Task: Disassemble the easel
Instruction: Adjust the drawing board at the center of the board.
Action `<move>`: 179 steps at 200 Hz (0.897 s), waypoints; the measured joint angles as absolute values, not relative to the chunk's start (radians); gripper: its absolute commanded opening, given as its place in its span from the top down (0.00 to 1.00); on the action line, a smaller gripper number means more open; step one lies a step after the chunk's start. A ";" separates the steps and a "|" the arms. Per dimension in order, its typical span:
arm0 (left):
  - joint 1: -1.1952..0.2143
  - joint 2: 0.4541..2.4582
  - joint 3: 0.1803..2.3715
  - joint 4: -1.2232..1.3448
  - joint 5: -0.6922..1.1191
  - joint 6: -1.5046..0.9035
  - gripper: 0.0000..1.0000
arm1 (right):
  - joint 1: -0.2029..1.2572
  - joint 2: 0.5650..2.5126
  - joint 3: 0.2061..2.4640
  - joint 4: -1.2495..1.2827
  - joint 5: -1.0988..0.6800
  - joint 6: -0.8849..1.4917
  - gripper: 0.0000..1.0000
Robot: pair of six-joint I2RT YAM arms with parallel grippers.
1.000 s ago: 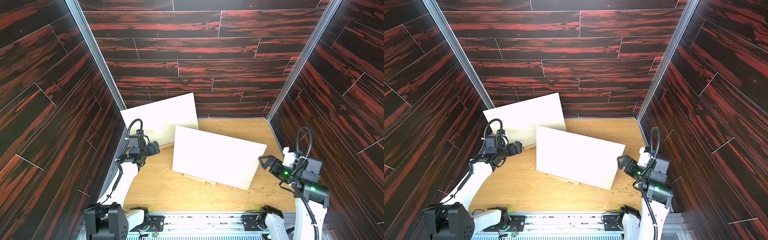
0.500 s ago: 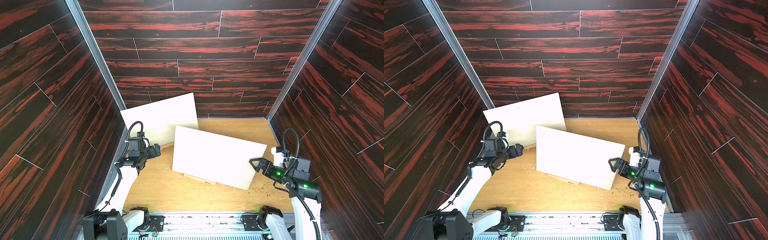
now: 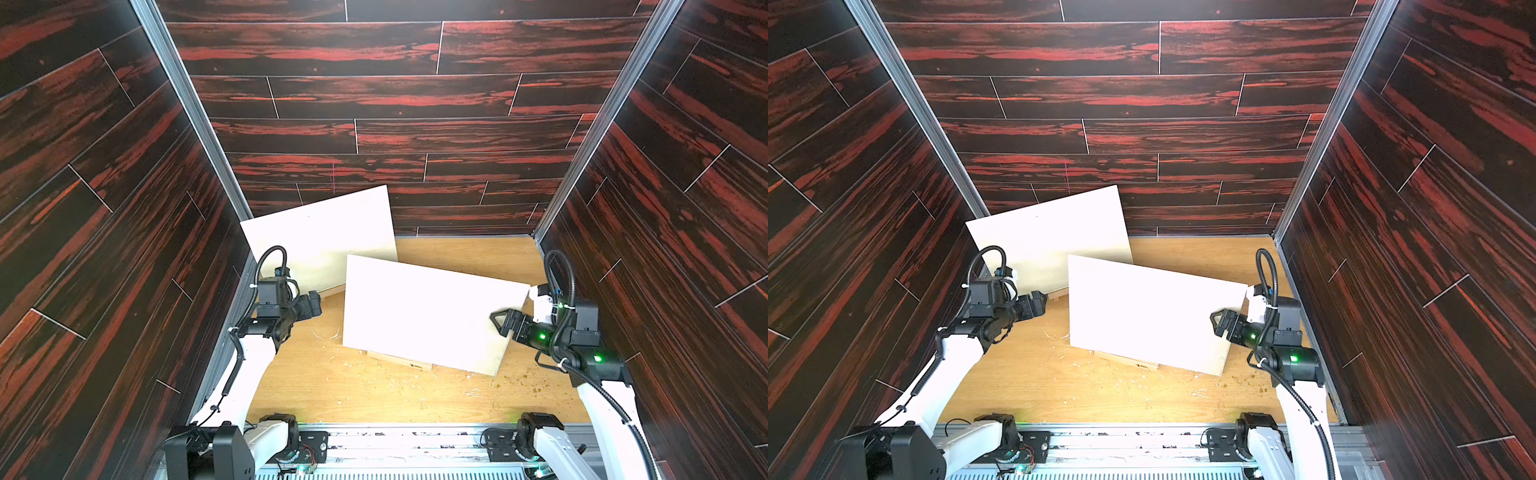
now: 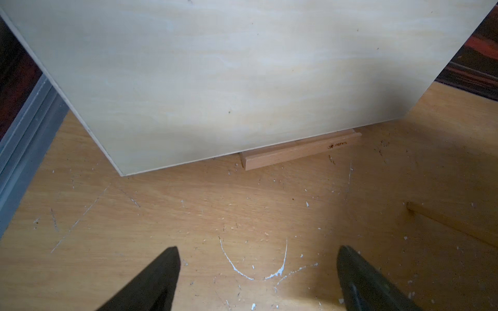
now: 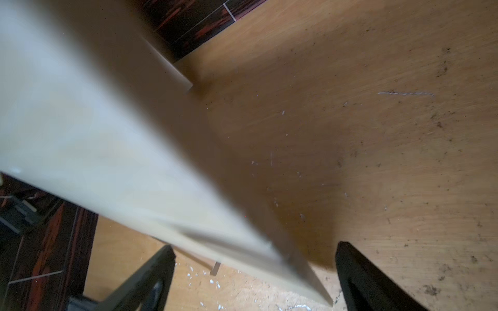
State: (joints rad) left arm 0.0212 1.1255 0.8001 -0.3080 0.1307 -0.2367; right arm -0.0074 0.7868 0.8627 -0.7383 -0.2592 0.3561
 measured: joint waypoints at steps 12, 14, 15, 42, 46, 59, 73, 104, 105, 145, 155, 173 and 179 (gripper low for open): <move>0.021 1.123 0.799 -0.314 0.131 -0.237 0.05 | 0.000 0.805 0.863 -0.724 -0.249 0.359 0.05; 0.021 1.123 0.799 -0.314 0.131 -0.237 0.05 | 0.002 0.808 0.863 -0.721 -0.248 0.360 0.05; 0.021 1.123 0.799 -0.314 0.131 -0.237 0.05 | 0.002 0.810 0.863 -0.719 -0.247 0.360 0.05; 0.021 1.113 0.793 -0.315 0.126 -0.237 0.05 | 0.041 0.848 0.867 -0.682 -0.223 0.364 0.05; 0.021 1.111 0.791 -0.316 0.124 -0.237 0.05 | 0.048 0.855 0.868 -0.677 -0.219 0.365 0.05; 0.021 1.108 0.787 -0.319 0.118 -0.239 0.05 | 0.069 0.875 0.868 -0.658 -0.203 0.368 0.05; 0.021 1.106 0.784 -0.325 0.107 -0.241 0.05 | 0.089 0.899 0.870 -0.640 -0.188 0.371 0.05; 0.021 1.100 0.783 -0.340 0.067 -0.261 0.05 | 0.121 0.952 0.891 -0.605 -0.171 0.374 0.05; 0.021 1.100 0.783 -0.340 0.066 -0.262 0.05 | 0.122 0.955 0.892 -0.604 -0.171 0.374 0.05; 0.021 1.069 0.768 -0.377 0.015 -0.332 0.06 | 0.146 1.014 0.931 -0.566 -0.170 0.371 0.05; 0.021 1.058 0.762 -0.393 0.011 -0.353 0.06 | 0.149 1.028 0.941 -0.559 -0.171 0.369 0.05; 0.021 1.026 0.744 -0.415 0.008 -0.397 0.07 | 0.152 1.046 0.945 -0.541 -0.172 0.364 0.05; 0.021 1.010 0.736 -0.421 0.008 -0.409 0.07 | 0.152 1.051 0.945 -0.535 -0.174 0.363 0.05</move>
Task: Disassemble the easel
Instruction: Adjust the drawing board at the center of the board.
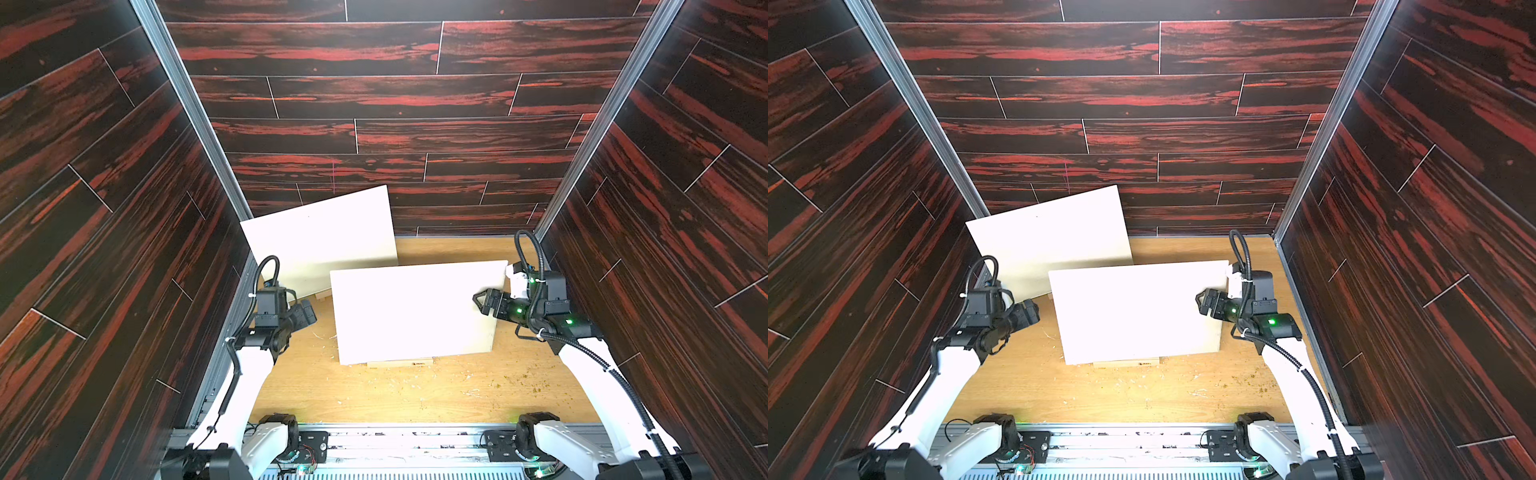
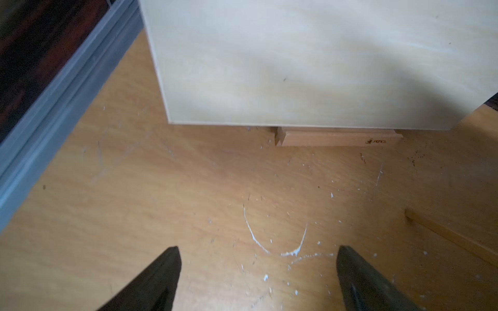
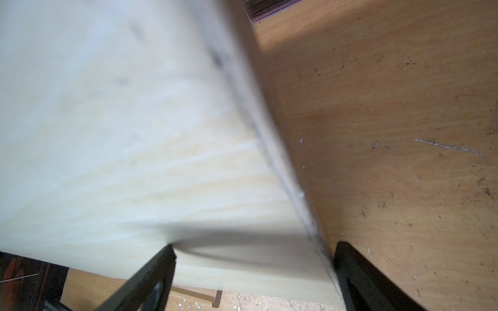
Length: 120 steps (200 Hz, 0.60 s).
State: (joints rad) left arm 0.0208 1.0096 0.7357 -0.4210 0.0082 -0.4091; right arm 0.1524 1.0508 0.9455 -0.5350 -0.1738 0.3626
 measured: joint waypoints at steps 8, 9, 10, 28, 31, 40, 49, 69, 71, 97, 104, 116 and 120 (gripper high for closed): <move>0.021 0.987 0.725 -0.432 0.011 -0.424 0.08 | 0.152 1.058 0.947 -0.527 -0.178 0.360 0.05; 0.021 0.984 0.723 -0.434 0.012 -0.425 0.08 | 0.152 1.058 0.947 -0.526 -0.178 0.360 0.05; 0.021 0.982 0.722 -0.434 0.012 -0.426 0.08 | 0.152 1.059 0.948 -0.525 -0.179 0.359 0.05; 0.021 0.919 0.700 -0.462 0.025 -0.450 0.10 | 0.152 1.079 0.955 -0.508 -0.189 0.354 0.05; 0.021 0.908 0.696 -0.466 0.029 -0.453 0.10 | 0.152 1.082 0.957 -0.506 -0.191 0.354 0.05; 0.021 0.873 0.690 -0.480 0.041 -0.455 0.10 | 0.152 1.092 0.960 -0.497 -0.195 0.350 0.05; 0.021 0.839 0.688 -0.496 0.052 -0.457 0.10 | 0.152 1.099 0.962 -0.490 -0.199 0.347 0.05; 0.021 0.751 0.688 -0.519 0.083 -0.452 0.09 | 0.152 1.114 0.973 -0.487 -0.210 0.337 0.05; 0.021 0.741 0.688 -0.521 0.088 -0.451 0.09 | 0.152 1.116 0.974 -0.486 -0.212 0.337 0.05; 0.021 0.620 0.688 -0.532 0.146 -0.436 0.08 | 0.152 1.142 0.993 -0.487 -0.241 0.323 0.04; 0.021 0.596 0.688 -0.531 0.162 -0.434 0.09 | 0.152 1.148 1.002 -0.492 -0.247 0.321 0.04; 0.021 0.571 0.688 -0.530 0.209 -0.433 0.09 | 0.152 1.150 1.020 -0.511 -0.252 0.320 0.02; 0.021 0.569 0.688 -0.530 0.224 -0.433 0.09 | 0.152 1.149 1.029 -0.523 -0.252 0.321 0.02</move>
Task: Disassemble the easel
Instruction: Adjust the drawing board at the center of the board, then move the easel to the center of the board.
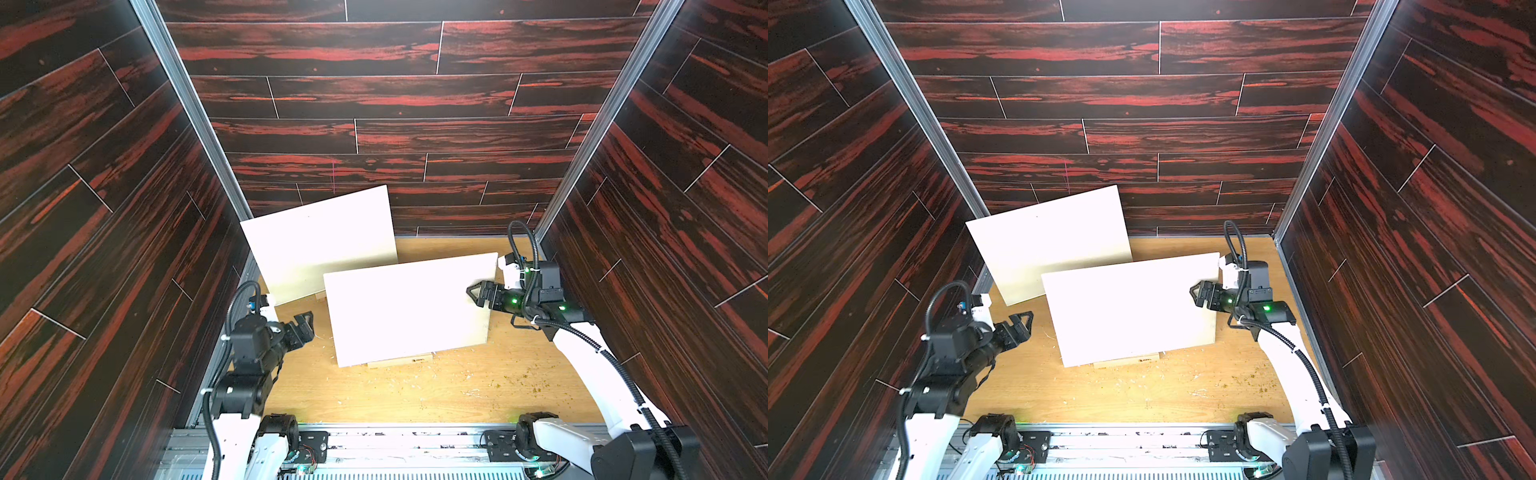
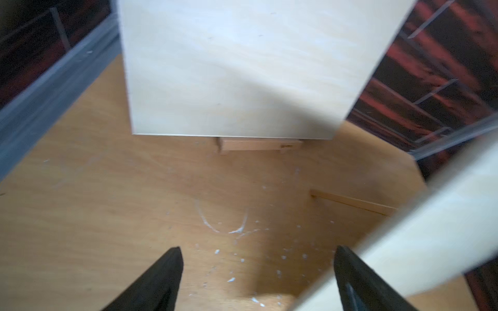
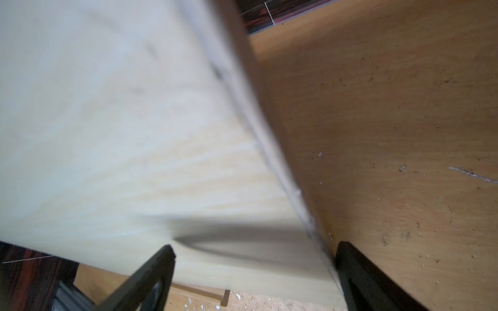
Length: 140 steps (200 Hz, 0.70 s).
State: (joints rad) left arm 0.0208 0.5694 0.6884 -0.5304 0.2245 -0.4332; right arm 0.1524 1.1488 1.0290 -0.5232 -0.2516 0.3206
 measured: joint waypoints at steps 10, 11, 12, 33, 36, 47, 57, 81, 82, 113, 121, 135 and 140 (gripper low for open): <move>0.021 0.575 0.688 -0.531 0.270 -0.433 0.11 | 0.152 1.147 1.051 -0.546 -0.252 0.320 0.02; 0.021 0.575 0.688 -0.531 0.273 -0.433 0.11 | 0.152 1.147 1.052 -0.548 -0.252 0.320 0.01; 0.021 0.577 0.688 -0.531 0.280 -0.433 0.11 | 0.152 1.147 1.054 -0.549 -0.253 0.320 0.01; 0.019 0.596 0.688 -0.531 0.361 -0.435 0.12 | 0.150 1.126 1.084 -0.601 -0.259 0.321 0.01; 0.019 0.598 0.688 -0.530 0.369 -0.435 0.12 | 0.149 1.120 1.085 -0.609 -0.261 0.321 0.01; 0.018 0.597 0.688 -0.530 0.396 -0.438 0.12 | 0.146 1.098 1.085 -0.640 -0.272 0.321 0.01; 0.017 0.588 0.685 -0.524 0.423 -0.444 0.12 | 0.146 1.075 1.084 -0.669 -0.283 0.325 0.01; 0.016 0.549 0.646 -0.474 0.486 -0.474 0.13 | 0.146 1.007 1.056 -0.711 -0.328 0.336 0.01; 0.017 0.547 0.644 -0.472 0.488 -0.475 0.13 | 0.146 1.003 1.053 -0.713 -0.332 0.337 0.01; 0.016 0.529 0.569 -0.382 0.552 -0.525 0.13 | 0.146 0.927 0.982 -0.757 -0.419 0.347 0.01; 0.017 0.532 0.551 -0.356 0.565 -0.533 0.14 | 0.146 0.911 0.955 -0.761 -0.439 0.353 0.02; 0.016 0.550 0.533 -0.313 0.588 -0.548 0.15 | 0.146 0.884 0.910 -0.762 -0.471 0.364 0.02; 0.016 0.560 0.530 -0.297 0.595 -0.551 0.15 | 0.146 0.874 0.893 -0.762 -0.482 0.369 0.02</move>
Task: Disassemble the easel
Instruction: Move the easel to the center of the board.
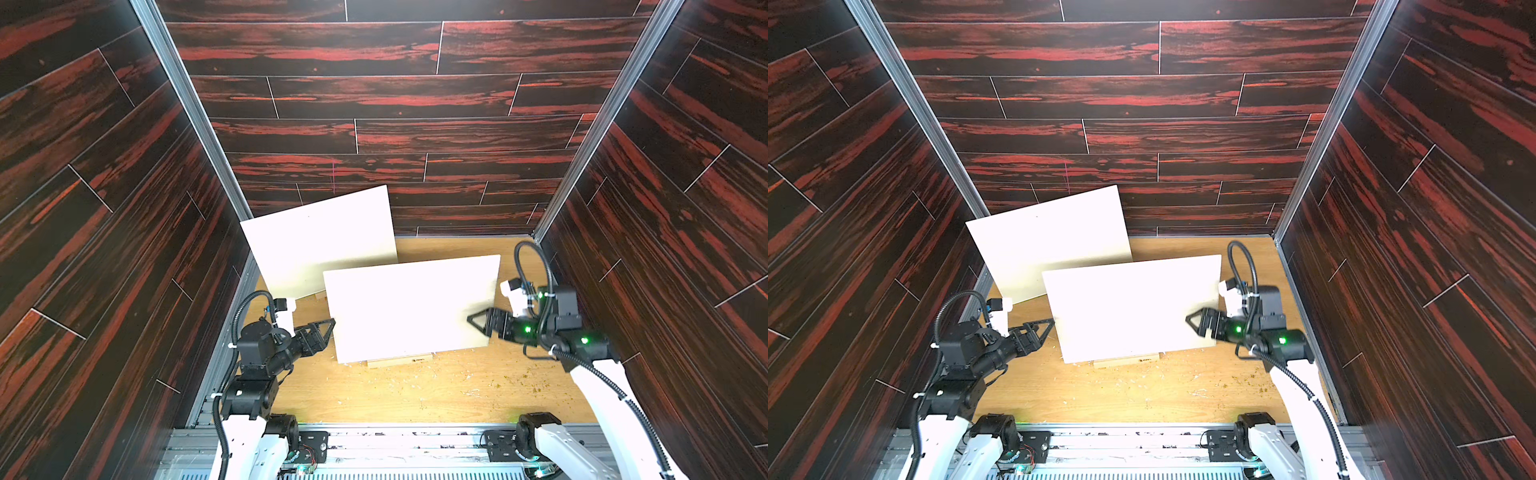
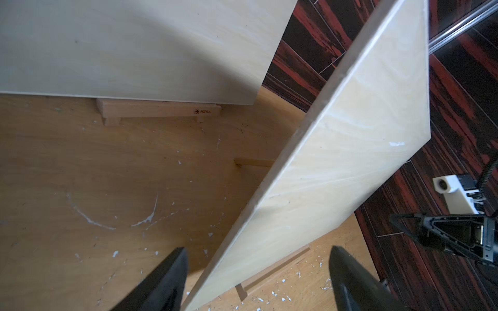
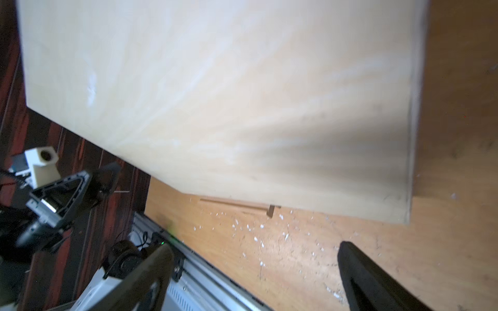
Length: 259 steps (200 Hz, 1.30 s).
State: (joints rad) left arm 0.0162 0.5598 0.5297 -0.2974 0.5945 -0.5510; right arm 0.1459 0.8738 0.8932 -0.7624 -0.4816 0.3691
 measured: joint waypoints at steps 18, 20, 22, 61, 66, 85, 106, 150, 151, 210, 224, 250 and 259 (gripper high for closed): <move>0.013 0.608 0.527 -0.248 0.616 -0.555 0.16 | 0.146 0.840 0.841 -0.755 -0.515 0.393 0.02; 0.012 0.613 0.527 -0.242 0.618 -0.554 0.16 | 0.147 0.836 0.836 -0.753 -0.517 0.394 0.02; 0.011 0.619 0.527 -0.238 0.619 -0.554 0.16 | 0.147 0.831 0.830 -0.750 -0.521 0.397 0.02; -0.012 0.710 0.528 -0.192 0.645 -0.511 0.17 | 0.167 0.749 0.722 -0.686 -0.571 0.456 0.02; -0.015 0.722 0.528 -0.192 0.650 -0.501 0.17 | 0.171 0.743 0.709 -0.676 -0.575 0.463 0.02; -0.022 0.766 0.533 -0.193 0.672 -0.459 0.18 | 0.188 0.720 0.661 -0.633 -0.584 0.490 0.02; -0.025 0.799 0.534 -0.192 0.697 -0.410 0.20 | 0.210 0.705 0.612 -0.586 -0.585 0.517 0.02; -0.025 0.852 0.534 -0.189 0.731 -0.288 0.23 | 0.290 0.673 0.510 -0.474 -0.556 0.574 0.02; -0.025 0.853 0.534 -0.189 0.731 -0.286 0.23 | 0.292 0.672 0.508 -0.471 -0.555 0.575 0.02; -0.025 0.916 0.538 -0.182 0.736 -0.179 0.43 | 0.529 0.653 0.355 -0.241 -0.368 0.699 0.02; -0.026 0.916 0.538 -0.175 0.739 -0.172 0.46 | 0.567 0.665 0.317 -0.172 -0.313 0.727 0.02; -0.027 0.916 0.538 -0.169 0.743 -0.163 0.49 | 0.590 0.695 0.248 -0.037 -0.225 0.778 0.02; -0.027 0.916 0.538 -0.167 0.745 -0.160 0.51 | 0.590 0.706 0.224 0.014 -0.202 0.793 0.02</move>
